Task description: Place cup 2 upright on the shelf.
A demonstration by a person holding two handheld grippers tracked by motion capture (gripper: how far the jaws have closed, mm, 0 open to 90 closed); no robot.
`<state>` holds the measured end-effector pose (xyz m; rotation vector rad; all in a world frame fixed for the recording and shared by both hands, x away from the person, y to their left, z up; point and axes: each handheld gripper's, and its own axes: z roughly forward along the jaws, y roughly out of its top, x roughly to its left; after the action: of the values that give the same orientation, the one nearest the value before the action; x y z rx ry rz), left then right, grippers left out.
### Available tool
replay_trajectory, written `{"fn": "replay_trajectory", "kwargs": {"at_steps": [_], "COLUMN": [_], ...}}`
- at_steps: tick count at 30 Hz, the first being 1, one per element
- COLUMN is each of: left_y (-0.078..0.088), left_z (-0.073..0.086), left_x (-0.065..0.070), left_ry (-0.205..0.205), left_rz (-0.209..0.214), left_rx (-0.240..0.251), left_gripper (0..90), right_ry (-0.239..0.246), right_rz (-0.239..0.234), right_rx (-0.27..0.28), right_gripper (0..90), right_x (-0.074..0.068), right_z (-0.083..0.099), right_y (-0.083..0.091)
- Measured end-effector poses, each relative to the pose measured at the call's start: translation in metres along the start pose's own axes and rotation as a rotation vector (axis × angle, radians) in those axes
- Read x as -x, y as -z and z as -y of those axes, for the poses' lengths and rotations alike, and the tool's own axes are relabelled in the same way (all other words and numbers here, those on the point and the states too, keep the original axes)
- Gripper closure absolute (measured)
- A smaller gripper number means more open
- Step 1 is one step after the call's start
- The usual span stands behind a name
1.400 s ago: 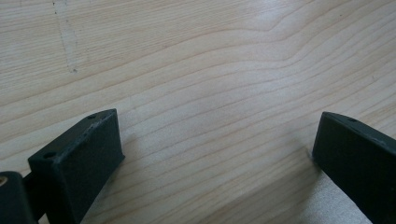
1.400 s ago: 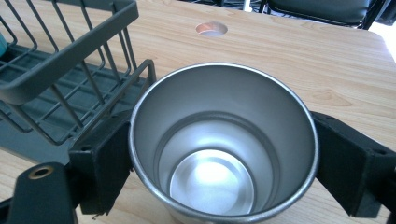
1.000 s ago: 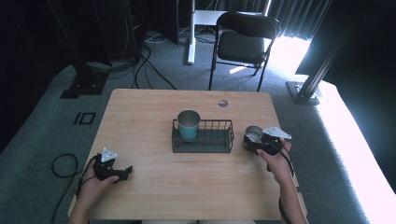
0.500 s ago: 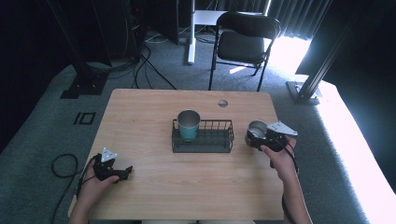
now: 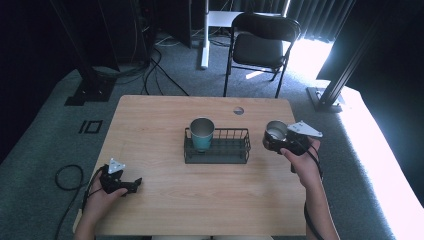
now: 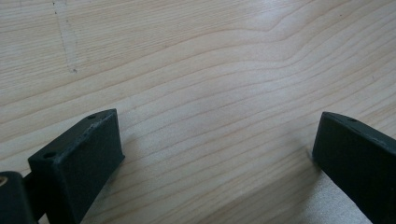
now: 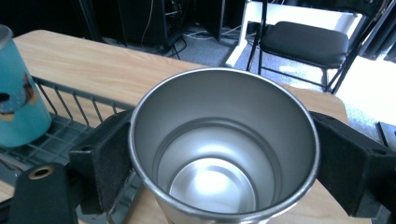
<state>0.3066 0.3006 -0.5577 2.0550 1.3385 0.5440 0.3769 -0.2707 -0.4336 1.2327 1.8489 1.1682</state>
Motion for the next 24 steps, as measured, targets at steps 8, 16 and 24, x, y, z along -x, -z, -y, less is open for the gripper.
{"fn": "replay_trajectory", "kwargs": {"at_steps": [8,16,24], "left_y": [0.000,0.000,0.000], "left_z": [0.000,0.000,0.000], "left_x": [0.000,0.000,0.000], "left_ry": [0.000,-0.001,0.000], "left_rz": [0.000,0.000,0.000], "left_rx": [0.000,0.000,0.000], "left_gripper": [2.2,2.2,2.1], "right_ry": [0.020,0.049,0.055], "right_rz": [-0.020,-0.059,-0.106], "right_rx": [0.018,0.040,0.047], "right_gripper": [12.8,12.8,12.8], "right_x": [-0.008,-0.024,-0.041], "right_z": [-0.017,-0.039,-0.048], "right_y": [0.001,-0.002,-0.011]}}
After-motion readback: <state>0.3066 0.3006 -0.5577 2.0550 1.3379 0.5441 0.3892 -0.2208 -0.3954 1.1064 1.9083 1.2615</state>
